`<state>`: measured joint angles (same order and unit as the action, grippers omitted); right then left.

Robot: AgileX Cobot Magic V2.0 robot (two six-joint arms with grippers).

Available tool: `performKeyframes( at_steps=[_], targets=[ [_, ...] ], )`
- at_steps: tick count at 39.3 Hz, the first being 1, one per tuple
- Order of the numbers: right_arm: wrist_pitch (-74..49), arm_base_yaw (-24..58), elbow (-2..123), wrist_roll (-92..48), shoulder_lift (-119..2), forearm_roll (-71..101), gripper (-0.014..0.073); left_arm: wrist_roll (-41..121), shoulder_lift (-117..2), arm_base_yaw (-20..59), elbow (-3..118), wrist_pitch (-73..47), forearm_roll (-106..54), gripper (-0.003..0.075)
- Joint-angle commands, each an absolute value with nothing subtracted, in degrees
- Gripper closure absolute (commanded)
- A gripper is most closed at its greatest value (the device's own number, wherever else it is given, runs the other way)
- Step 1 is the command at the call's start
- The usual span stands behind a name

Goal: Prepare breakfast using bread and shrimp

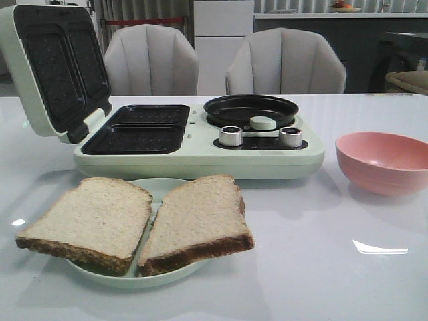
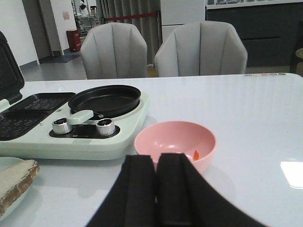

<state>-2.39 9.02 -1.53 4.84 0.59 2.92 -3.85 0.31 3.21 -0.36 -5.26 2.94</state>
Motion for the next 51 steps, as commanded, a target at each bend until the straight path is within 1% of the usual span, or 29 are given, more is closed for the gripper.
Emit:
performKeyframes(
  at_steps=[1, 15, 18, 22, 28, 30, 36, 45, 51],
  targets=[
    [2.5, 8.7, -0.6, 4.4, 1.8, 2.8, 0.0443, -4.3, 1.2, 3.3, -1.5, -0.6, 2.8, 0.0606],
    [2.5, 8.7, -0.6, 4.4, 1.8, 2.8, 0.0443, -4.3, 1.2, 3.3, -1.5, 0.0, 0.9, 0.0606],
    [2.5, 8.7, -0.6, 4.4, 1.8, 2.8, 0.0443, -4.3, 1.2, 3.3, -1.5, 2.1, 0.9, 0.0606],
    [2.5, 8.7, -0.6, 4.4, 1.8, 2.8, 0.0443, -4.3, 1.2, 3.3, -1.5, 7.9, 0.9, 0.0606],
    [2.5, 8.7, -0.6, 4.4, 1.8, 2.8, 0.0443, -4.3, 1.1, 3.3, -1.1, 19.9, 0.9, 0.0606],
    [2.5, 8.7, -0.6, 4.4, 1.8, 2.8, 0.0443, -4.3, 1.1, 3.3, -0.1, 21.0, 0.9, 0.0606],
    [2.5, 8.7, -0.6, 4.4, 1.8, 2.8, 0.0443, -4.3, 1.0, 3.3, 5.3, 16.5, 0.9, 0.0606],
    [2.5, 8.7, -0.6, 4.4, 1.8, 2.8, 0.0443, -4.3, -1.0, 3.3, 14.6, 1.5, 0.9, 0.0606],
    [2.5, 8.7, -0.6, 4.4, 1.8, 2.8, 0.0443, -4.3, -4.7, 3.3, 16.1, -5.0, 0.9, 0.0606]
  ],
)
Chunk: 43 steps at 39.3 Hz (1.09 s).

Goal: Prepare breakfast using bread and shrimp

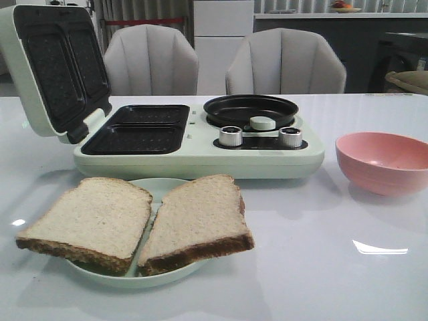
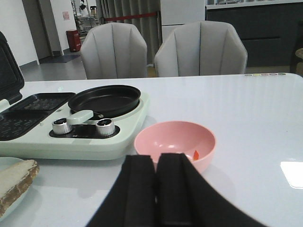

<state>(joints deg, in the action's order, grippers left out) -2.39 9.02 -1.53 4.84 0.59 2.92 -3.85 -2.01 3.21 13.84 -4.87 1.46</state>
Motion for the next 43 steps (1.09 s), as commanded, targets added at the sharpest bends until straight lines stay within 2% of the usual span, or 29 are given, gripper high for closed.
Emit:
performKeyframes(
  at_steps=[1, 20, 24, 32, 34, 36, 43],
  targets=[
    [2.5, 8.7, -0.6, 4.4, 1.8, 2.8, 0.0443, -4.3, -5.1, 3.3, 16.1, -5.6, 0.9, 0.0606],
    [2.5, 8.7, -0.6, 4.4, 1.8, 2.8, 0.0443, -4.3, -5.9, 3.3, 16.1, -7.5, -0.5, 0.0587],
    [2.5, 8.7, -0.6, 4.4, 1.8, 2.8, 0.0443, -4.1, -5.9, 3.3, 16.1, -7.5, 0.0, 0.0512],
    [2.5, 8.7, -0.6, 4.4, 1.8, 2.8, 0.0443, -3.9, -5.9, 3.3, 16.1, -7.2, 1.3, 0.0241],
    [2.5, 8.7, -0.6, 4.4, 1.8, 2.8, 0.0443, -3.9, -5.9, 3.3, 16.1, -7.2, 1.9, 0.0197],
    [2.5, 8.7, -0.6, 4.4, 1.8, 2.8, 0.0443, -3.9, -5.9, 3.3, 16.2, -7.6, 2.7, 0.0176],
    [2.5, 8.7, -0.6, 4.4, 1.8, 2.8, 0.0443, -3.2, -6.0, 3.3, 20.3, -11.5, 8.8, 0.0176]
  ],
)
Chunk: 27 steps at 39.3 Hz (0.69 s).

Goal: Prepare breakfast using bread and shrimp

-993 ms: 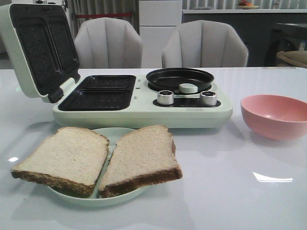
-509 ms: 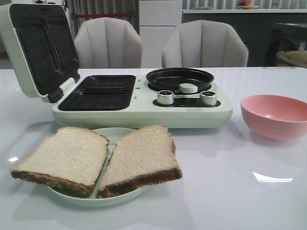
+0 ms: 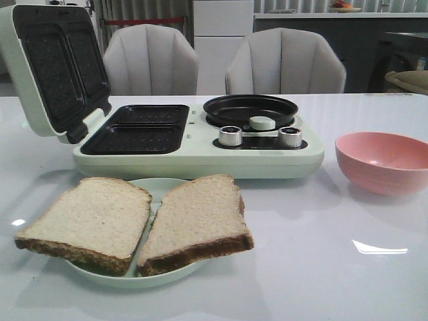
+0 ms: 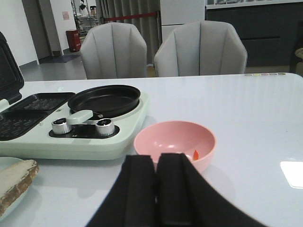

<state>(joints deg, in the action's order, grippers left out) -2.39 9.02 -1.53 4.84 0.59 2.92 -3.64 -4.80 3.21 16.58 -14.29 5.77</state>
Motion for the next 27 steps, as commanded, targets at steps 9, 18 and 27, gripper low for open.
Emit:
performKeyframes(
  at_steps=[9, 18, 27],
  targets=[
    [2.5, 8.7, -0.6, 4.4, 1.8, 2.8, 0.0443, -0.7, -11.7, 7.5, 27.2, -16.2, 13.6, 0.0176],
    [2.5, 8.7, -0.6, 4.4, 1.8, 2.8, 0.0443, 4.3, -22.2, 14.2, 32.0, -21.4, 14.0, 0.0176],
    [2.5, 8.7, -0.6, 4.4, 1.8, 2.8, 0.0443, 5.2, -30.1, 17.5, 33.3, -22.3, 18.2, 0.0176]
  ],
)
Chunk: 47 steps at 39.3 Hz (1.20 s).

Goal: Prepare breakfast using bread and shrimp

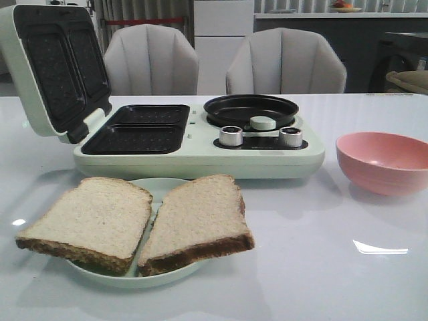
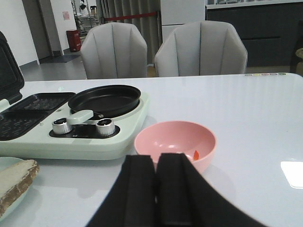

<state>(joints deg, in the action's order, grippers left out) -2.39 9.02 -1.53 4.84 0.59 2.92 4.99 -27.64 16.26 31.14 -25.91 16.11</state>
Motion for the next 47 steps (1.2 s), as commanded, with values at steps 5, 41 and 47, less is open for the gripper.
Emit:
performKeyframes(
  at_steps=[5, 41, 47],
  targets=[
    [2.5, 8.7, -0.6, 4.4, 1.8, 2.8, 0.0443, 5.2, -32.1, 19.7, 33.3, -22.4, 19.3, 0.0176],
    [2.5, 8.7, -0.6, 4.4, 1.8, 2.8, 0.0443, -20.6, -65.9, 53.7, 30.6, -35.9, 62.3, 0.0176],
    [2.5, 8.7, -0.6, 4.4, 1.8, 2.8, 0.0443, -22.4, -70.4, 53.7, 30.6, -35.9, 64.2, 0.0176]
  ],
)
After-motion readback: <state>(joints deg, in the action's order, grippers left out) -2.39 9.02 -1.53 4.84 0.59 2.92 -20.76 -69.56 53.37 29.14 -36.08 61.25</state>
